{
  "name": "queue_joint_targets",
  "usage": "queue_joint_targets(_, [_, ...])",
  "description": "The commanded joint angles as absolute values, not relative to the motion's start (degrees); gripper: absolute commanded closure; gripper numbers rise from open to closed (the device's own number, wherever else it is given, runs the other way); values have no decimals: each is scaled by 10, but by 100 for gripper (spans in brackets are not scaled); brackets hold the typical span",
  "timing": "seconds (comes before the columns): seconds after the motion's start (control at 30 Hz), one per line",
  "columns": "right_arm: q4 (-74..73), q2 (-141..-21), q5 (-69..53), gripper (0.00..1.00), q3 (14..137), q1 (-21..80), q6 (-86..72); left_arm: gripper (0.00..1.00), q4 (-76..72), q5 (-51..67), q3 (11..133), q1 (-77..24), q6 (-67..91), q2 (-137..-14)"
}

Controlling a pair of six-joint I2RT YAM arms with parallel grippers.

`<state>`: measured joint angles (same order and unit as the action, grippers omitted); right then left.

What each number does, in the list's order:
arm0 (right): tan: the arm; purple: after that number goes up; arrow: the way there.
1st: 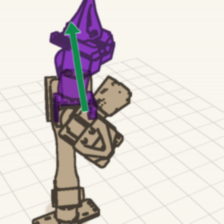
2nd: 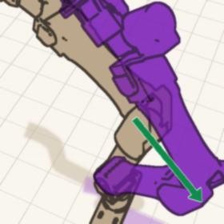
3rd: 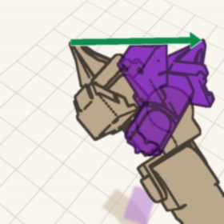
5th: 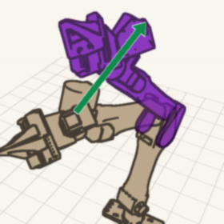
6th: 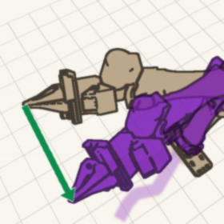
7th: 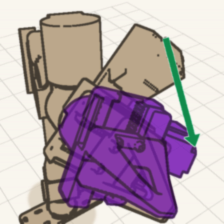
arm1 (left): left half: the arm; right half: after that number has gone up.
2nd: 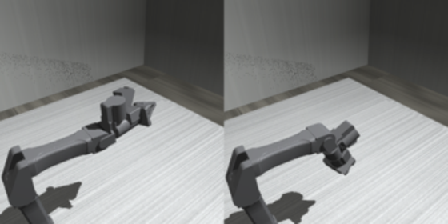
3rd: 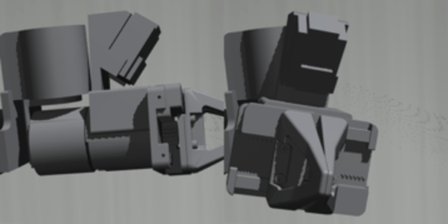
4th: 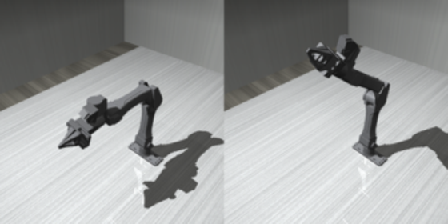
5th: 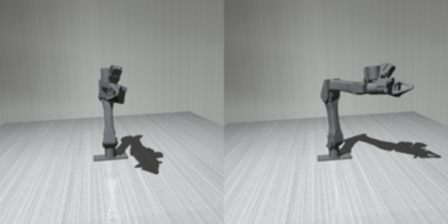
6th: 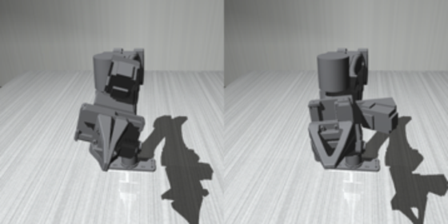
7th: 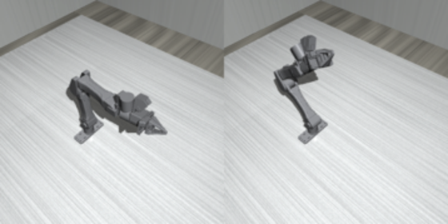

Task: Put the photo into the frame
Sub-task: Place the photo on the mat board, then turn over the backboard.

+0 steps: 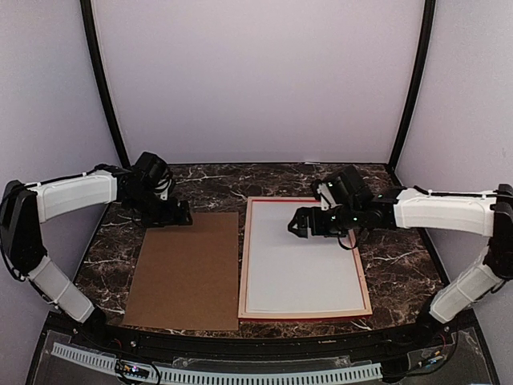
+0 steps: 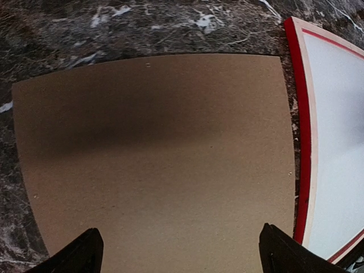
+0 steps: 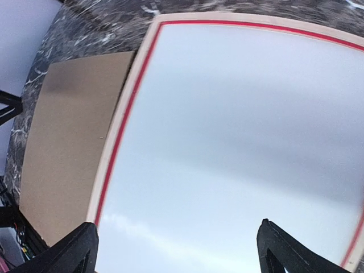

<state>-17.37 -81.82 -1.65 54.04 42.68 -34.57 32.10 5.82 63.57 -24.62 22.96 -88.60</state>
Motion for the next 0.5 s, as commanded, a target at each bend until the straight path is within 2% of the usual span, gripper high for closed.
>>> queue_joint_targets(0.0, [-136, -929, -3, 1, 640, 514, -371, 1, 347, 71, 600, -174, 176, -830])
queue_joint_targets(0.13, [-138, -1056, -20, 3, 755, 575, -369, 1, 326, 142, 571, -97, 169, -821])
queue_joint_targets(0.3, [-174, -1186, -52, 4, 910, 625, -359, 1, 307, 186, 555, -47, 165, -824])
queue_joint_targets(0.47, [-210, -1255, -67, 5, 968, 631, -372, 1, 308, 194, 551, -27, 154, -840])
